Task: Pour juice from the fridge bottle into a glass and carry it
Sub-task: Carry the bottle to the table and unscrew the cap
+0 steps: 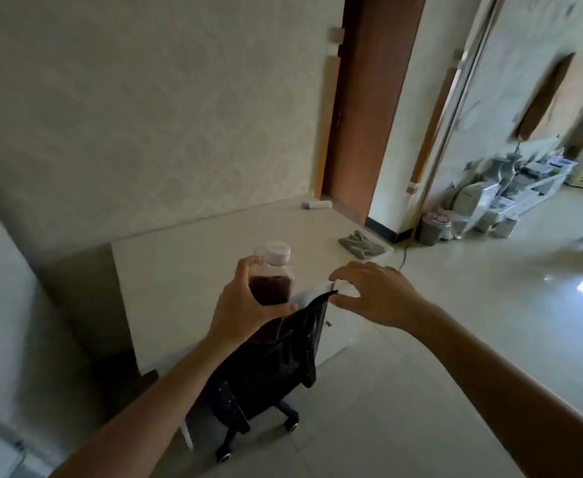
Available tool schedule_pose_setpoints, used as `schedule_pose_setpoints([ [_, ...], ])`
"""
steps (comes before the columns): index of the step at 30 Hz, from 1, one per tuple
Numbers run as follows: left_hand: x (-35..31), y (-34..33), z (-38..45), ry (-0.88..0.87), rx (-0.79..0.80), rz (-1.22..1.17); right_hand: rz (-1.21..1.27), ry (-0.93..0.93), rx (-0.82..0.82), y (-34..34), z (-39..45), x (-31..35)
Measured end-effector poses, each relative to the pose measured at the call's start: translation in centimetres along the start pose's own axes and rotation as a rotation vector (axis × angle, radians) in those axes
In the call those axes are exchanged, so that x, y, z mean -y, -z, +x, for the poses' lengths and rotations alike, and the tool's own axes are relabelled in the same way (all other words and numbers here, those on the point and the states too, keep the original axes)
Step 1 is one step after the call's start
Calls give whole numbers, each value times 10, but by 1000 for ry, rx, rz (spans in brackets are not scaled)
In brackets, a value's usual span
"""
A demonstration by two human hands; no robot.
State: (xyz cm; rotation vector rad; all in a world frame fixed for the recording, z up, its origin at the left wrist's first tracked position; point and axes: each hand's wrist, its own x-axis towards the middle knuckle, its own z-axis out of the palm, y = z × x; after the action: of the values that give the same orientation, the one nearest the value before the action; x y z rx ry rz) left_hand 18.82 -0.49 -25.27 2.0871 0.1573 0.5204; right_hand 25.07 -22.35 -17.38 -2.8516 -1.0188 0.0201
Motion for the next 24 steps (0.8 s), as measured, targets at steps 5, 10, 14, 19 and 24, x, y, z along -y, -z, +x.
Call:
schedule_pose_setpoints([
  [5,14,-19,63,13,29,-86,19,95,-27,9,85,-42],
  [10,32,-47,131,93,37,-172,47,262,4,10,182,-76],
  [14,42,-69,177,180,-12,-225,111,376,14,11,252,-95],
  [19,56,-86,219,248,-82,-161,248,511,3,14,326,-102],
  [24,70,-89,251,290,-166,-68,189,588,76,1,384,-84],
])
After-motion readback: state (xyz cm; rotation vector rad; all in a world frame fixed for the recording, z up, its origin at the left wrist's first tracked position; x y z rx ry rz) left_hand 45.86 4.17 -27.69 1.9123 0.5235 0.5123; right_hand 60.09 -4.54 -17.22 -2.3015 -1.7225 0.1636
